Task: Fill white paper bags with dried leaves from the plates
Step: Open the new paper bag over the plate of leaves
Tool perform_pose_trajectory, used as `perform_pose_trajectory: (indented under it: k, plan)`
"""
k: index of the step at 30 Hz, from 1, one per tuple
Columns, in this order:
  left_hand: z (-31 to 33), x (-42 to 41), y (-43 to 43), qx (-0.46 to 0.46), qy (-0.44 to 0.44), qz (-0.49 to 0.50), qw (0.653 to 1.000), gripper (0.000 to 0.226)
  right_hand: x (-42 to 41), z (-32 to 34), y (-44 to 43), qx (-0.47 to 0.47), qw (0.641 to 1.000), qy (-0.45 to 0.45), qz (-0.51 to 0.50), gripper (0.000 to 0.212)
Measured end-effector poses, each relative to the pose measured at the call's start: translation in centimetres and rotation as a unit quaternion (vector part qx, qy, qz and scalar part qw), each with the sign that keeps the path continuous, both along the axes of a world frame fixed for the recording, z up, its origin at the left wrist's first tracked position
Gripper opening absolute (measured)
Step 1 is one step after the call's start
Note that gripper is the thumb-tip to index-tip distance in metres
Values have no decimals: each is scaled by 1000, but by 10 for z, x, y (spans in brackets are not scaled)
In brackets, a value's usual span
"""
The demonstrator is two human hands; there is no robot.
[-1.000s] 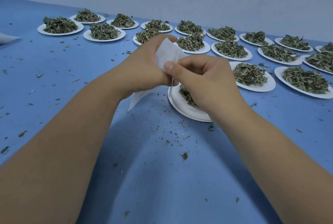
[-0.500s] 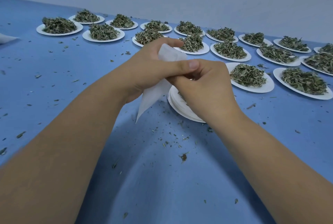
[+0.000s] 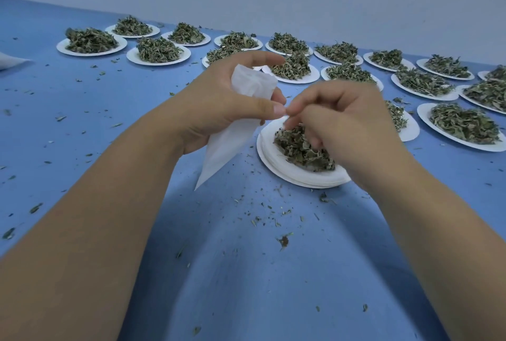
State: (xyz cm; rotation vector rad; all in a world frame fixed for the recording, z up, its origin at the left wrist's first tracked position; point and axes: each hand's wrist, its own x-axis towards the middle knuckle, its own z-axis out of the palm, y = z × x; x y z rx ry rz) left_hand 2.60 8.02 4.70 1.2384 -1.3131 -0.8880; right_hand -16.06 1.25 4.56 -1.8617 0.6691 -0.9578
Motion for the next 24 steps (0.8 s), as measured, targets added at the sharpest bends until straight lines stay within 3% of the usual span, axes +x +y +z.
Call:
perform_pose_trajectory:
  k: [3, 6, 8, 11, 15, 24]
  plan:
    - [-1, -2, 0, -1, -47, 12, 999, 68, 0, 3, 3, -81, 992, -78, -52, 17]
    - [-2, -12, -1, -10, -118, 33, 992, 65, 3, -1, 9, -138, 990, -17, -27, 10]
    - [-2, -18, -2, -12, -111, 7, 994, 63, 6, -5, 13, -148, 988, 31, -20, 7]
    - [-2, -20, -1, -15, -141, 7, 990, 61, 9, -7, 17, -183, 982, 33, -40, 6]
    - [-2, -21, -3, -18, -143, 20, 989, 58, 10, -4, 18, -150, 988, 24, -11, 12]
    - [-1, -24, 0, -21, -199, 29, 979, 71, 6, 0, 12, -166, 983, 84, 13, 33]
